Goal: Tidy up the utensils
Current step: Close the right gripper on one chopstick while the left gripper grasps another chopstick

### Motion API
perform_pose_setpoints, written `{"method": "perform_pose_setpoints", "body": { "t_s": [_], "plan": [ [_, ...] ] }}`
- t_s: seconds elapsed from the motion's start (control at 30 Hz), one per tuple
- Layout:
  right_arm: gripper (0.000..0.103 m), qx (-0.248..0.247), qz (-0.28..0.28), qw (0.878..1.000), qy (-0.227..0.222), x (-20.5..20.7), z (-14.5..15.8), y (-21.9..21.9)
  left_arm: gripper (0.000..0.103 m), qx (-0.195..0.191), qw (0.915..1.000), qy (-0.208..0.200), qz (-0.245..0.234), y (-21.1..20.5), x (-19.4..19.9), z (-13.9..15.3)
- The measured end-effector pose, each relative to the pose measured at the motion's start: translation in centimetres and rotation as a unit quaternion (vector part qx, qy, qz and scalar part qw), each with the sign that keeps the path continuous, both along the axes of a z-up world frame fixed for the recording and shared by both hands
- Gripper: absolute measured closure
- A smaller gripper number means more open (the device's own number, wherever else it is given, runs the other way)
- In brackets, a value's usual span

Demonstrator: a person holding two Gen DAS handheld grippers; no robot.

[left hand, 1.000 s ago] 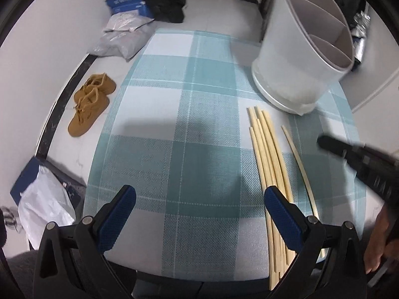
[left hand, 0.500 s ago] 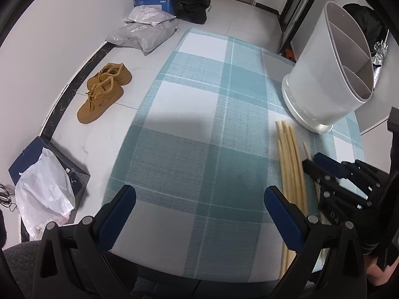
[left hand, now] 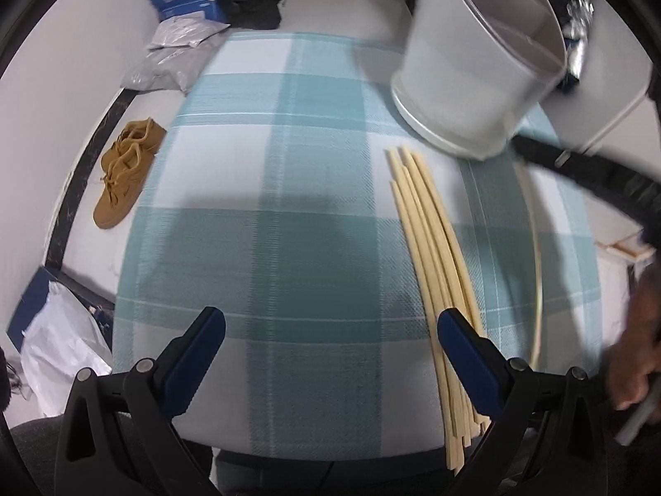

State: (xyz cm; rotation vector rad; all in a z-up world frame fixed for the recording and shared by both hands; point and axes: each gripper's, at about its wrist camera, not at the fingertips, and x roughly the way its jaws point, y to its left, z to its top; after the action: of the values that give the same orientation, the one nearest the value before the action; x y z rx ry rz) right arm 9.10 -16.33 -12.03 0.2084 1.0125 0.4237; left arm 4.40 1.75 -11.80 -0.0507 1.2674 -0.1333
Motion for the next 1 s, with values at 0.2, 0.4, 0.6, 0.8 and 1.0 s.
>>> {"method": "perform_pose_setpoints", "body": {
  "t_s": [0.2, 0.4, 0.6, 0.8, 1.0],
  "plan": [
    [0.098, 0.045, -0.038, 0.998, -0.003, 0.2, -0.2, -1.5, 0.003, 0.038, 0.9991, 0.015, -0.008, -0.9, -0.1, -0.9],
    [0.098, 0.062, -0.050, 0.996, -0.029, -1.2, 0.4, -3.2, 0.003, 0.027, 0.9993, 0.025, 0.008, -0.2, 0.5, -1.1],
    [0.098, 0.080, -0.066, 0.994, -0.036, -2.4, 2.1, -5.4, 0.003, 0.029, 0.9989, 0.026, 0.024, -0.4, 1.3, -1.2],
    [0.098, 0.087, -0.073, 0.992, -0.051, -3.1, 3.0, -6.4, 0.003, 0.029, 0.9985, 0.029, 0.037, -0.1, 2.2, -1.5],
    [0.098, 0.092, -0.076, 0.991, -0.056, -3.1, 3.2, -6.9, 0.003, 0.029, 0.9981, 0.025, 0.048, 0.0, 1.9, -1.6]
  ]
}}
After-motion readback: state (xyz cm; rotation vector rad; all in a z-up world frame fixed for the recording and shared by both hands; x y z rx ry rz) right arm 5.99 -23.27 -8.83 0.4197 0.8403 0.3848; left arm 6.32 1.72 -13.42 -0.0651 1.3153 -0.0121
